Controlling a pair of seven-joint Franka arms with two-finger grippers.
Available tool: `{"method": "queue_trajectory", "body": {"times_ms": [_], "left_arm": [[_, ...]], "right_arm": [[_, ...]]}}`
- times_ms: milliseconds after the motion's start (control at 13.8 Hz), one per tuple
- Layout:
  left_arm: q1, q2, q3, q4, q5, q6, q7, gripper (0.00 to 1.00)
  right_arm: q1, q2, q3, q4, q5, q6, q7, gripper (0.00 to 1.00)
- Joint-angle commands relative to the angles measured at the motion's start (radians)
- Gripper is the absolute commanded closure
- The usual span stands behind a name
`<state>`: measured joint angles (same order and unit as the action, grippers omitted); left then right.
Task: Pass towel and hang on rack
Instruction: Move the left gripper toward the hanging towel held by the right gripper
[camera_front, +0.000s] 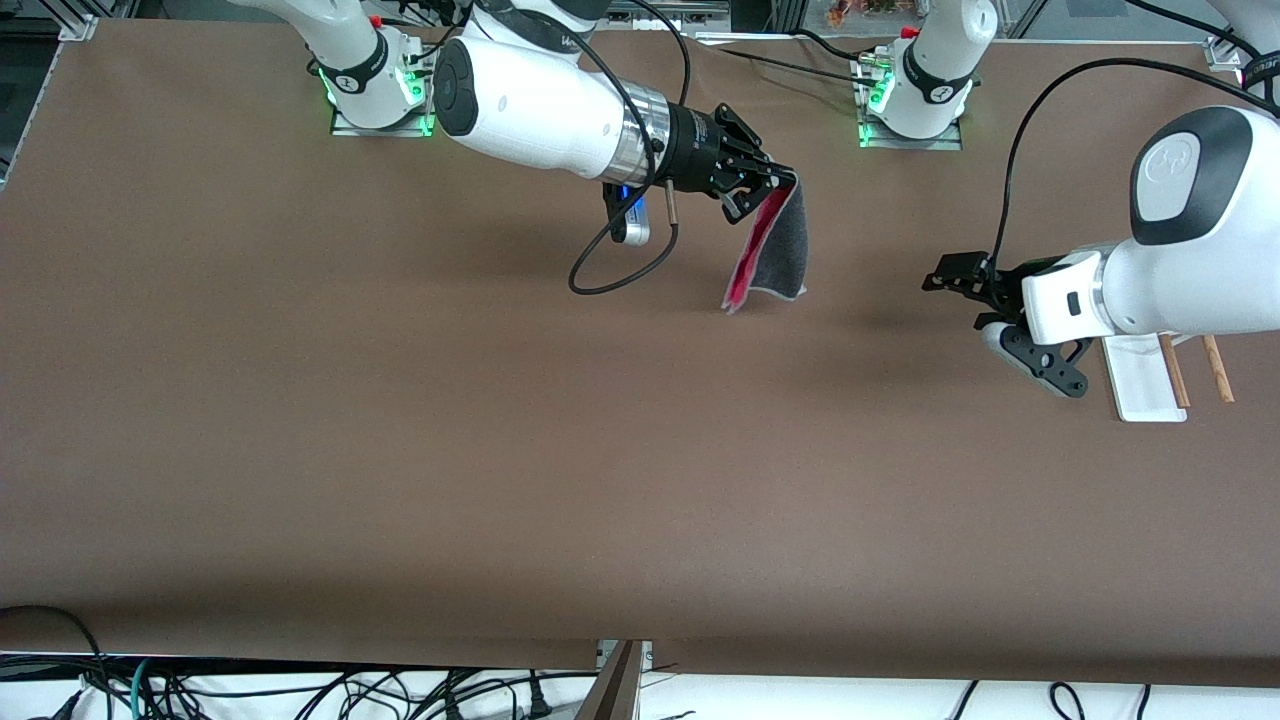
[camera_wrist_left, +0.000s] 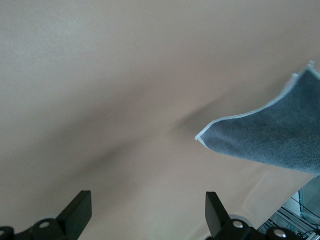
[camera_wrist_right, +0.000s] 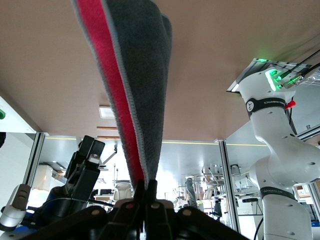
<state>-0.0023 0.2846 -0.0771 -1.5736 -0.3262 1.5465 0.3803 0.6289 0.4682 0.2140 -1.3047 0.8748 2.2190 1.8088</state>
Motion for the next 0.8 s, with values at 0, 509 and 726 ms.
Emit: {"method": "queue_trajectory", "body": {"times_ms": [0, 509, 726], "left_arm": [[-0.001, 0.05, 0.003, 0.073, -0.024, -0.012, -0.058, 0.0], [-0.024, 0.137, -0.006, 0.17, -0.033, 0.007, -0.378, 0.0], [-0.1, 0.204, -0.006, 0.249, -0.065, 0.027, -0.577, 0.01]], "right_arm": [[0.014, 0.027, 0.001, 0.039, 0.015, 0.002, 0.015, 1.0], [0.009, 0.026, -0.004, 0.048, 0.012, -0.008, 0.012, 1.0], [0.005, 0.026, -0.012, 0.085, -0.086, -0.102, -0.011, 1.0]]}}
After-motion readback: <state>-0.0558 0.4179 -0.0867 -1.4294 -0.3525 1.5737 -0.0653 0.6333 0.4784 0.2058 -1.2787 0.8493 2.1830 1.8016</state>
